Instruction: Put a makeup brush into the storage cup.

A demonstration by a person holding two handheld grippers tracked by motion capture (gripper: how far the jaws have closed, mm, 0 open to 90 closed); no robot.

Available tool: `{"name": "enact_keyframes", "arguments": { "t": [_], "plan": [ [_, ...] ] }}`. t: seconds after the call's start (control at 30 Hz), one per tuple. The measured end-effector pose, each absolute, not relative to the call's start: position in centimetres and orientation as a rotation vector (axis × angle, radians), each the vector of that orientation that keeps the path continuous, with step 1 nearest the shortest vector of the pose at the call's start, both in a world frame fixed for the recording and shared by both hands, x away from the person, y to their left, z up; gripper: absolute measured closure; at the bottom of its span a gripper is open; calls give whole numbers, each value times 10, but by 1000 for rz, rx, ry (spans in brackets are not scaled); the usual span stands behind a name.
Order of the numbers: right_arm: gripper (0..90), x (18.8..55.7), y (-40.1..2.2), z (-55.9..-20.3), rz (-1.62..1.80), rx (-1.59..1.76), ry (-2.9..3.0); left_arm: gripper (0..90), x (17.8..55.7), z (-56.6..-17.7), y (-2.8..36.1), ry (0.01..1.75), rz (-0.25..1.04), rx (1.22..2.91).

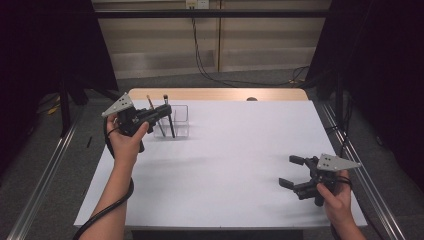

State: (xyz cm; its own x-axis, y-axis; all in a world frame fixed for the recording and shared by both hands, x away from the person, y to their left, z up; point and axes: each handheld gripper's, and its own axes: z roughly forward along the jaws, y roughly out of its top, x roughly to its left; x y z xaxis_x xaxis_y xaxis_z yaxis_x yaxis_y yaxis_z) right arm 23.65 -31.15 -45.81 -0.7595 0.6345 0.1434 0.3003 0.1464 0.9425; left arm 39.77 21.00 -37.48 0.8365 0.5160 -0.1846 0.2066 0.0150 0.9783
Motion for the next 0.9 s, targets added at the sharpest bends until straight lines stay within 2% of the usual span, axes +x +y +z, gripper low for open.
{"name": "enact_keyframes", "arguments": {
  "t": [0.9],
  "plan": [
    [52, 233, -317, -460, 1654, 908, 2121, 840, 423, -356, 223, 636, 344, 1543]
  ]
}}
